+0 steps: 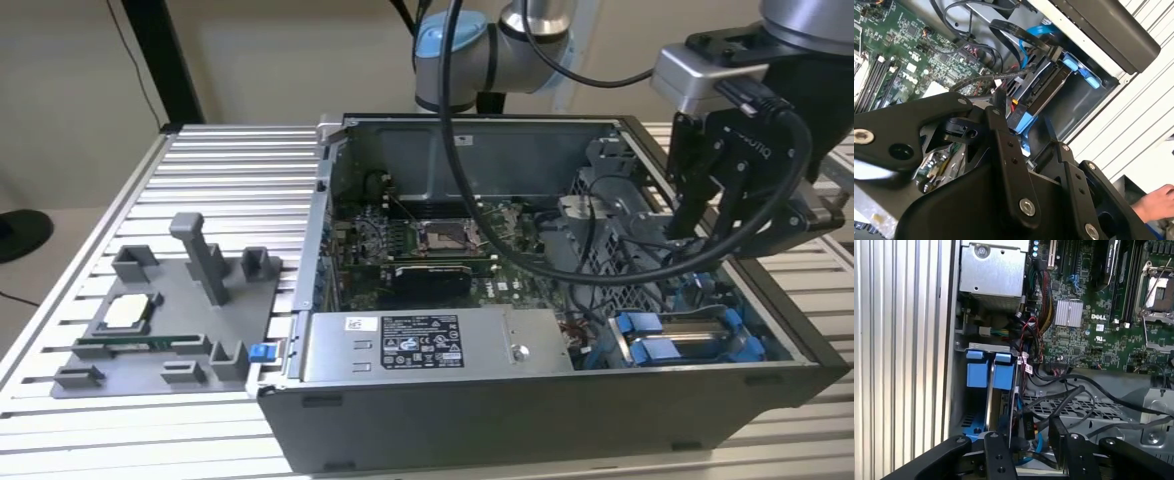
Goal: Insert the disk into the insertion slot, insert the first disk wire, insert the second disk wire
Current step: 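Insert the first disk wire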
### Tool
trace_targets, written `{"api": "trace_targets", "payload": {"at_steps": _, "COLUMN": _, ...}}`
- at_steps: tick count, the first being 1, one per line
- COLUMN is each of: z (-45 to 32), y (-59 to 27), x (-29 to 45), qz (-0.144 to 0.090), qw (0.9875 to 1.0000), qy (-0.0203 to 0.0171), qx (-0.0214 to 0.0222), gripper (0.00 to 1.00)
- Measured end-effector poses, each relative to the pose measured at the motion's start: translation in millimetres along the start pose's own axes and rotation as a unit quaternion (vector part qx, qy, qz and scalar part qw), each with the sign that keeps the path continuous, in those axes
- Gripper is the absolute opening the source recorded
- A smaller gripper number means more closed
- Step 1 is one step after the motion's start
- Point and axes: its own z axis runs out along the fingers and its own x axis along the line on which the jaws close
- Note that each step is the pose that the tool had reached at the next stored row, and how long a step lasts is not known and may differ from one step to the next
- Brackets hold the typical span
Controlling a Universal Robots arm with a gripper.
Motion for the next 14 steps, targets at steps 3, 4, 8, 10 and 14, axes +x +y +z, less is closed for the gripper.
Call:
{"api": "trace_targets", "payload": {"at_steps": 3, "z": 0.0, "y": 1.4, "x": -0.2, "qz": 0.000, "qw": 1.0000, "qy": 0.0000, "qx": 0.0000, "gripper": 1.00}}
{"api": "trace_targets", "payload": {"at_steps": 4, "z": 0.0, "y": 1.8, "x": -0.2, "qz": 0.000, "qw": 1.0000, "qy": 0.0000, "qx": 0.0000, "gripper": 1.00}}
{"api": "trace_targets", "payload": {"at_steps": 8, "z": -0.8, "y": 1.9, "x": -0.3, "qz": -0.002, "qw": 1.0000, "qy": -0.0001, "qx": 0.0000, "gripper": 1.00}}
{"api": "trace_targets", "payload": {"at_steps": 10, "z": -0.8, "y": 2.0, "x": -0.3, "qz": -0.003, "qw": 1.0000, "qy": -0.0002, "qx": 0.0000, "gripper": 1.00}}
{"api": "trace_targets", "payload": {"at_steps": 14, "z": -1.1, "y": 3.7, "x": -0.4, "qz": -0.010, "qw": 0.9999, "qy": 0.0012, "qx": -0.0002, "gripper": 1.00}}
